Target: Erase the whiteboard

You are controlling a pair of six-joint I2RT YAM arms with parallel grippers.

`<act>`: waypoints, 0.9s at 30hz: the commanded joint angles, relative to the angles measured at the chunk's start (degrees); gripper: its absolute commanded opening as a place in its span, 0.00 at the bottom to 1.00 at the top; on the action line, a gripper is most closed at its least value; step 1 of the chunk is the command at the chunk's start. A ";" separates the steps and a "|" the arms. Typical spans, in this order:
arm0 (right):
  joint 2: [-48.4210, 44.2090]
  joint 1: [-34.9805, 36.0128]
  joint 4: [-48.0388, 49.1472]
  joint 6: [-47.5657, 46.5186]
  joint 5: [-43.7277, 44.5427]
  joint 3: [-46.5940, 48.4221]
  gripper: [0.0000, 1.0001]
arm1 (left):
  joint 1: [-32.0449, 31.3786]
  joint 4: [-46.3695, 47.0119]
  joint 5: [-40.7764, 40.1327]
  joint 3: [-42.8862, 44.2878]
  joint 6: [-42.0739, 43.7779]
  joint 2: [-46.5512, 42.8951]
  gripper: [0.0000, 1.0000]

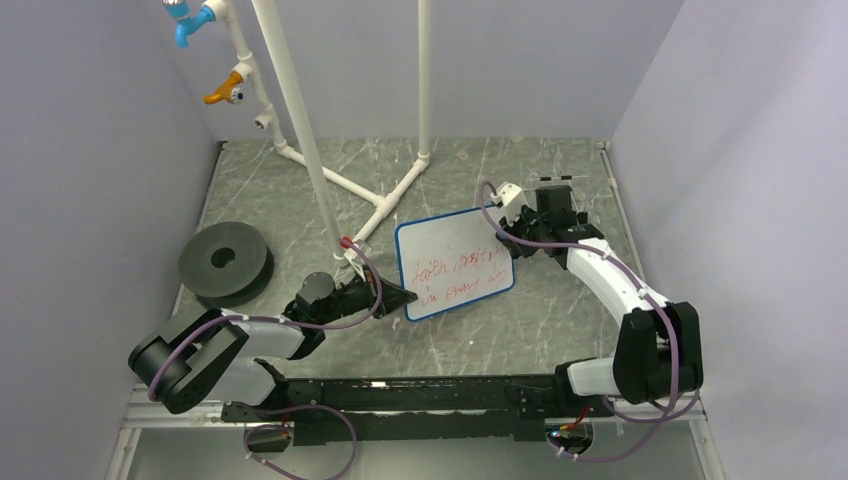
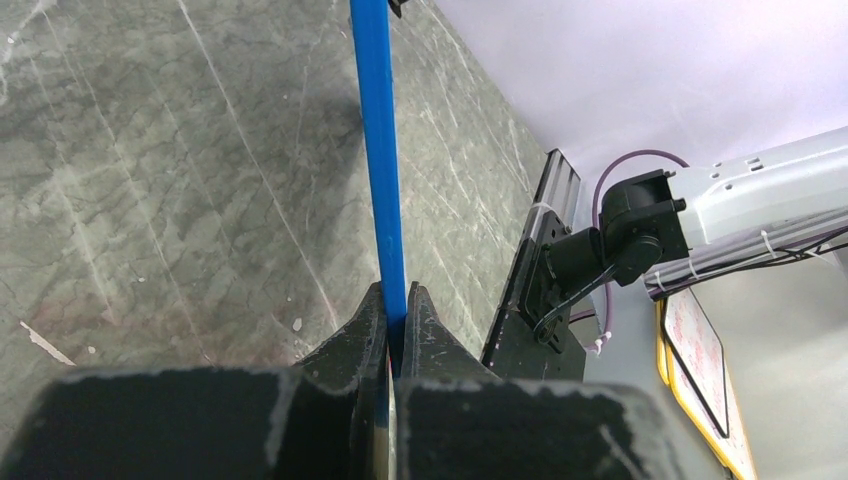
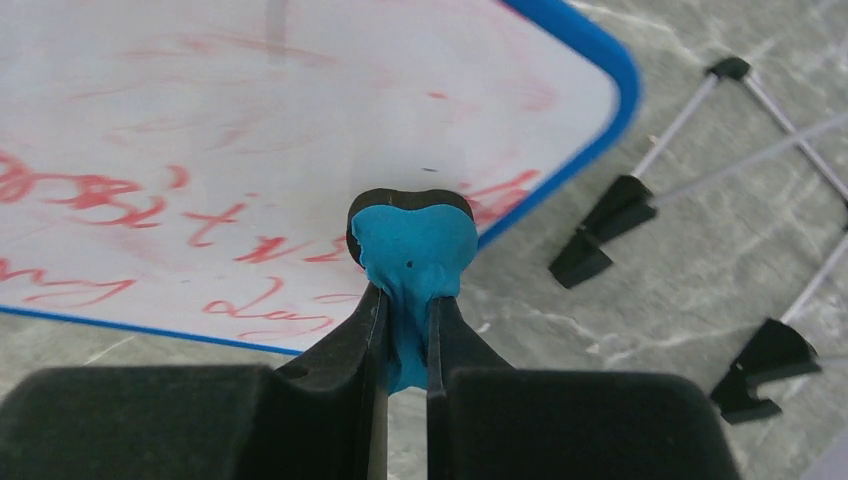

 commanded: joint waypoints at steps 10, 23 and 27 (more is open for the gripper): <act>-1.67 -0.99 -1.43 -5.47 -4.04 -0.60 0.00 | -0.37 9.49 5.59 0.83 1.82 -1.03 0.00; -0.65 -2.81 -0.25 -4.05 -0.77 8.50 0.00 | -0.44 2.88 6.63 2.96 5.50 -4.72 0.00; -1.40 -4.29 -1.75 -8.31 -1.91 6.39 0.00 | -0.42 -3.52 6.31 4.56 9.84 -8.31 0.00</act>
